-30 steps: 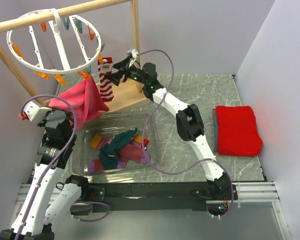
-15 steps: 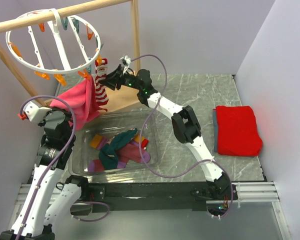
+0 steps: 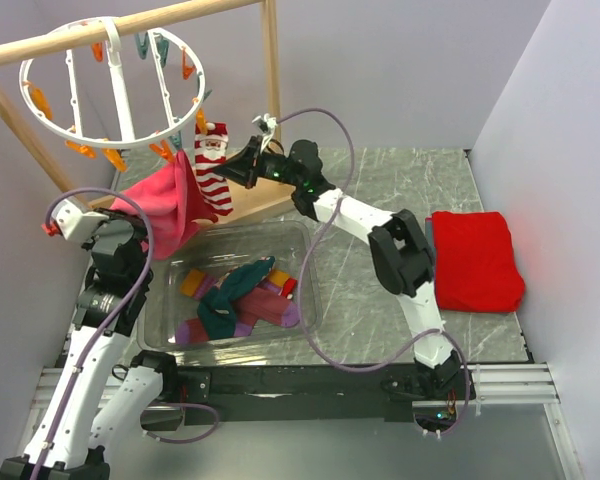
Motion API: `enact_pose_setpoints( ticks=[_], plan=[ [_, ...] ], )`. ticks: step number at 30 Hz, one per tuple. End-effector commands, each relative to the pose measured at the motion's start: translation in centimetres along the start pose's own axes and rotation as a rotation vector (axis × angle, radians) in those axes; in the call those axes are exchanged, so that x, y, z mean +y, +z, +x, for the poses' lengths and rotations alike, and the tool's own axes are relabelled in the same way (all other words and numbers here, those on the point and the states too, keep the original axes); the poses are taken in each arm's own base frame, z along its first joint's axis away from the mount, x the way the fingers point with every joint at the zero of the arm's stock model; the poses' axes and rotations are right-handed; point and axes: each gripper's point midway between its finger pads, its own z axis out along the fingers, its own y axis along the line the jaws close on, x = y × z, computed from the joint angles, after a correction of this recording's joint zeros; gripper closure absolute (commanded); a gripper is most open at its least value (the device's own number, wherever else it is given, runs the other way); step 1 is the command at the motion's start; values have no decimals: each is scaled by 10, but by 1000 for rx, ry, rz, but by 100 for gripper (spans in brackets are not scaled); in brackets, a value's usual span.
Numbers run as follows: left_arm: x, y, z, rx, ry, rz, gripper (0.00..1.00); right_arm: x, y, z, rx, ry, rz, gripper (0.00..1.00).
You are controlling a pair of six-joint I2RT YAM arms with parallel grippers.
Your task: Remove the socks clipped to the hanger
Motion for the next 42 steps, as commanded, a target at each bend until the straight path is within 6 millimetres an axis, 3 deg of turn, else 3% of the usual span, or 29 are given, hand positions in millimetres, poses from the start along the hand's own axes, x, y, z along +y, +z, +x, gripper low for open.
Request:
enact_pose_setpoints(
  ticks=[1,4,6,8,10,17,23,27,35,38,42],
  plan=[
    [-9,2,14,57,-6,44,65,34,-14,-48,-28,-62,7,100],
    [-10,2,20,81,7,55,52,42,-28,-50,7,-33,62,100],
    [-12,2,25,102,15,67,48,50,-38,-52,37,-15,100,100],
    [-13,3,33,128,20,74,43,58,-47,-68,28,-37,138,100],
    [-16,3,40,160,34,90,28,58,-56,-62,80,-2,192,100],
    [-49,-22,53,339,58,257,1,83,-86,-74,163,6,278,100],
    [-63,-55,46,427,29,383,3,98,-101,-78,178,2,295,100],
    [-75,-82,23,413,5,492,3,110,-106,-84,177,-1,281,100],
    [-132,-140,-19,389,-98,885,5,130,-109,-88,190,18,223,100],
    [-145,-138,-13,419,-138,925,1,136,-110,-88,192,28,203,100],
    [-159,-111,-5,407,-245,888,3,138,-107,-91,187,25,198,100]
  ],
)
